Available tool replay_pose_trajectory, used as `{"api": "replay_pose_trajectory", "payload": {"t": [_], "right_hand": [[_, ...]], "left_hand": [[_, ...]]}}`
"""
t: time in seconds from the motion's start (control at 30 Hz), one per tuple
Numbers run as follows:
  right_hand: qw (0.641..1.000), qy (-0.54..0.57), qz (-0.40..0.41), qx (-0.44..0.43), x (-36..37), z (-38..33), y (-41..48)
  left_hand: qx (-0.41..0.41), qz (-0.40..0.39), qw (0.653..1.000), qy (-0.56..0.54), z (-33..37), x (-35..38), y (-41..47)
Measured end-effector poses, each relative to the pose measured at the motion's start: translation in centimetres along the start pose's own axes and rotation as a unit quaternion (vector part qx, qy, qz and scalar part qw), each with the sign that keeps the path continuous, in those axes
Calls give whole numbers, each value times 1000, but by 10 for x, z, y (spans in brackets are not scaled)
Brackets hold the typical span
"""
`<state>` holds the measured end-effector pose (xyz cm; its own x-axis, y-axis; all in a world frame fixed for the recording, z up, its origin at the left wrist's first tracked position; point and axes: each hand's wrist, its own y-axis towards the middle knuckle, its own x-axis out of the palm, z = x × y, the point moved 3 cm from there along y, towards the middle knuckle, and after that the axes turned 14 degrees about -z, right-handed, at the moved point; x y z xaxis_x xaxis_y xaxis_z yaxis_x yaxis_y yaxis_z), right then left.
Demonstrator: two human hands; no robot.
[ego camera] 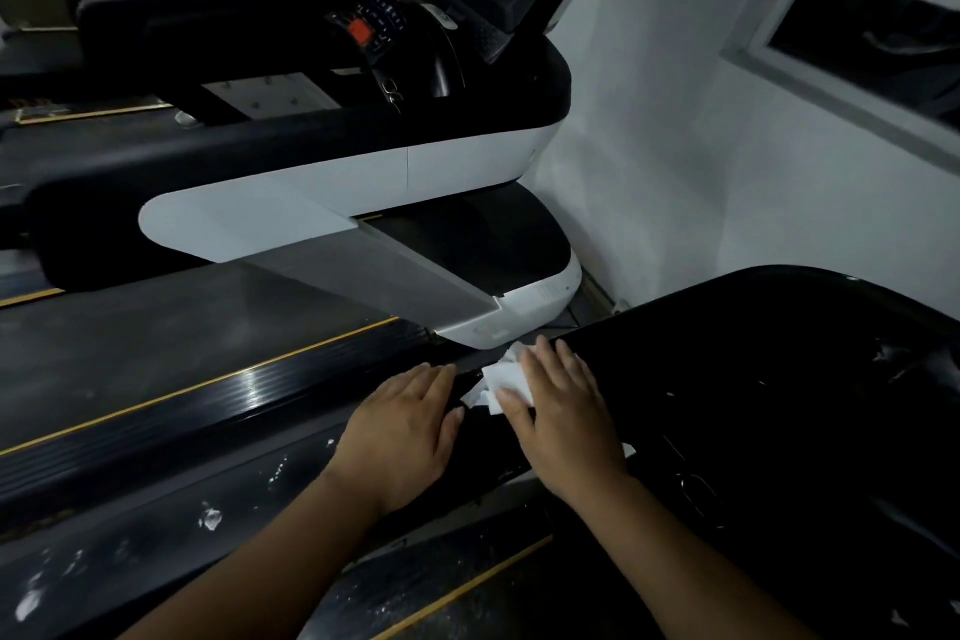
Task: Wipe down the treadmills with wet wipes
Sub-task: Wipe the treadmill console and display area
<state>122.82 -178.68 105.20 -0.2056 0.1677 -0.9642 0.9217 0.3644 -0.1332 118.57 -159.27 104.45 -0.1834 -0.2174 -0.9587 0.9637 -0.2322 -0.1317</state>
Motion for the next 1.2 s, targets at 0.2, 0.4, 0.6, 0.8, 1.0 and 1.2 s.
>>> {"api": "replay_pose_trajectory", "payload": {"t": [0.2,0.4,0.6,0.8,1.0,1.2], "right_hand": [[999,-24,-10,-28,1,-37,23],[993,-50,-18,-106,12,-19,-7],[999,-45,-13,-24,14,-55,15],[996,-53,-10,-75,11,-30,-24],[997,-45,-27,-52,21,-73,4],[992,-62,-2,-112,20,-40,-20]], "left_hand": [[-47,7,999,2,-34,2,-35],[-53,9,999,-8,-30,-1,-38],[-50,18,999,-1,-31,2,-37],[-32,18,999,18,-38,1,-40],[-66,46,996,29,-50,7,-66],[-78,55,995,31,-49,9,-67]]}}
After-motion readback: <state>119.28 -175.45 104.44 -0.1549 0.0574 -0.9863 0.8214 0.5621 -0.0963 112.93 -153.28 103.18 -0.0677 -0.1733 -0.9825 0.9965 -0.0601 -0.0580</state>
